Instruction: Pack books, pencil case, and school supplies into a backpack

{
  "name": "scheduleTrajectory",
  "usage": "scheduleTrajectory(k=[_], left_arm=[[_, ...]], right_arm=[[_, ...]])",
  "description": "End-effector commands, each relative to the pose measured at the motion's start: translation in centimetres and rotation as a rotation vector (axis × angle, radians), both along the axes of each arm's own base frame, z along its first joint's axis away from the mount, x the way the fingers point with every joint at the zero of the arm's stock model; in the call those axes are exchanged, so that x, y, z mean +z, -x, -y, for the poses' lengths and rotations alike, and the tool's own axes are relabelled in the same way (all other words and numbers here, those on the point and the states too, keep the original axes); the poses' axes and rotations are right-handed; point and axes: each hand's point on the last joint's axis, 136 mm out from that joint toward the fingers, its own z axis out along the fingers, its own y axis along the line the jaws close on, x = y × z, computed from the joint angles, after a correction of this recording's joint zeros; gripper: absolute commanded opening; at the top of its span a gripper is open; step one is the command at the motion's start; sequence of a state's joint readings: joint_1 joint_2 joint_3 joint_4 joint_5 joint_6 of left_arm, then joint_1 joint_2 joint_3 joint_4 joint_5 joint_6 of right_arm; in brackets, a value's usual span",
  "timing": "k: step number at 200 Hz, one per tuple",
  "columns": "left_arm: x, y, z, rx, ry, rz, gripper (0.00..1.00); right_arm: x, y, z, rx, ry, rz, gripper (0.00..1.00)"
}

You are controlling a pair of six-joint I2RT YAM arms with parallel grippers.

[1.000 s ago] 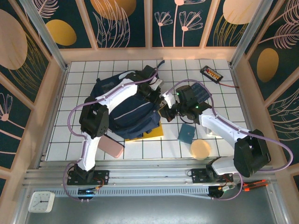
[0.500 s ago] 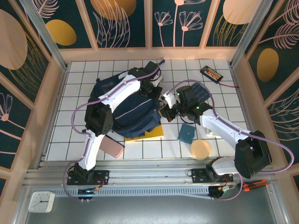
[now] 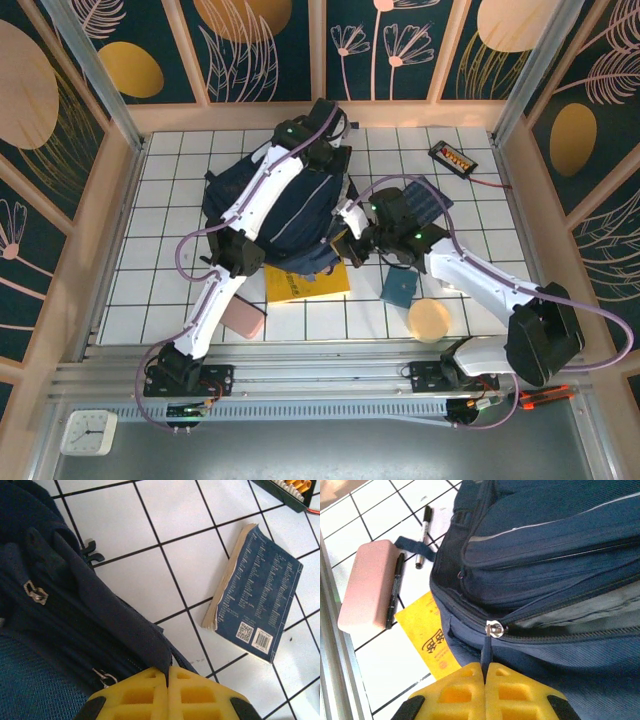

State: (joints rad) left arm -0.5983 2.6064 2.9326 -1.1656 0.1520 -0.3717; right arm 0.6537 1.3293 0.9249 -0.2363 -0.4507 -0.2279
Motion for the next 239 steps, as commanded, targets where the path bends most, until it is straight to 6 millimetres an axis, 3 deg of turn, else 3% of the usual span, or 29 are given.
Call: scheduleTrajectory(k=[1,26,58,70,78,87,92,118,135,179,208,239], left_arm=[[2.8,-1.0,-0.4,0.147,0.114,-0.004,0.0],[3.4,-1.2,-0.5,0.163,0.136,-0.005,0.0],[3.8,-1.3,-0.3,0.17,0.162,-0.008,0.0],[3.6,-1.2,-0.5,0.172,0.151,-0.012,0.0],[3.2,-1.1,-1.0,0.176,0.125,-0.019,0.0],[2.6,-0.8,-1.9,0.176,0.069,-0.021,0.17],[2.1,-0.6,-2.7,0.184,0.025,-0.024,0.22],[0.1,0.9,-6.3,0.192,-0.203,-0.041,0.27],[-0.2,1.6,-7.1,0.177,-0.285,-0.033,0.31],[-1.0,3.5,-7.4,0.127,-0.351,-0.071,0.36],[-1.6,4.7,-10.1,0.155,-0.468,-0.089,0.39],[-4.9,7.9,-13.2,0.143,-0.581,-0.171,0.4]], right_arm=[[0.1,2.0,-1.9,0.089,-0.007,0.015,0.0],[-1.0,2.2,-4.3,0.118,-0.01,0.029,0.0],[-2.4,2.9,-9.0,0.185,-0.01,0.044,0.0],[-2.4,3.1,-9.7,0.185,-0.021,0.038,0.0],[-2.2,3.2,-9.6,0.174,-0.032,0.04,0.0],[-1.8,3.1,-9.0,0.155,-0.041,0.051,0.0],[-1.6,3.0,-8.5,0.145,-0.045,0.057,0.0],[-0.8,2.6,-6.0,0.103,-0.083,0.056,0.0],[-0.1,2.6,-5.1,0.097,-0.122,0.056,0.0],[0.2,2.5,-4.7,0.095,-0.144,0.046,0.0],[0.1,2.3,-4.5,0.092,-0.145,0.039,0.0],[0.0,1.9,-4.3,0.086,-0.15,0.035,0.0]])
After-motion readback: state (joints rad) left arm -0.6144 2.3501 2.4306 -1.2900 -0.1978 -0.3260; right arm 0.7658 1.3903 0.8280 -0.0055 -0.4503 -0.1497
